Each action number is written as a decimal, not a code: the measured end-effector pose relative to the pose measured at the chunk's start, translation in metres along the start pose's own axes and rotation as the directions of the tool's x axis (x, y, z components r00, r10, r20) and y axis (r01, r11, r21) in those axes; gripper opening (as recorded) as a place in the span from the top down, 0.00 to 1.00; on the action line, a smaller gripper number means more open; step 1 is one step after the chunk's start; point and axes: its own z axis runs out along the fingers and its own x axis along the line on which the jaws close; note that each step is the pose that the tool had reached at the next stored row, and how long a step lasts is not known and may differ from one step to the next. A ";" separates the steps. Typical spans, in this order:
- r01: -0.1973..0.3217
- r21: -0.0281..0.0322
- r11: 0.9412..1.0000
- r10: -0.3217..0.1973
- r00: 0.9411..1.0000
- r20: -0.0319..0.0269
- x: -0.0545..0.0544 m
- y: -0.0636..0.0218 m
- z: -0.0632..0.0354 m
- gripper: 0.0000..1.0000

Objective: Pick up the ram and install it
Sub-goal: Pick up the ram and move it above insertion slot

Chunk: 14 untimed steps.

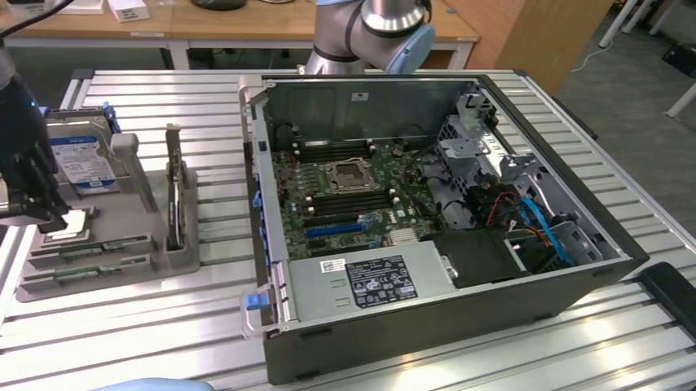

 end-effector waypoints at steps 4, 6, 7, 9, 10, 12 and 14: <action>0.000 0.000 1.000 0.000 1.000 -0.002 0.004 0.0002 0.0055 0.71; 0.000 0.000 1.000 0.000 1.000 -0.002 0.005 0.0004 0.0089 0.71; 0.000 0.000 1.000 0.000 1.000 -0.002 0.006 0.0004 0.0109 0.71; 0.000 0.000 1.000 0.000 1.000 -0.002 0.007 0.0004 0.0145 0.71; 0.000 0.000 1.000 0.000 1.000 -0.002 0.007 0.0004 0.0164 0.71; 0.000 0.000 1.000 0.000 1.000 -0.002 0.007 0.0002 0.0194 0.71; 0.000 -0.001 1.000 0.000 1.000 -0.002 0.008 0.0002 0.0197 0.71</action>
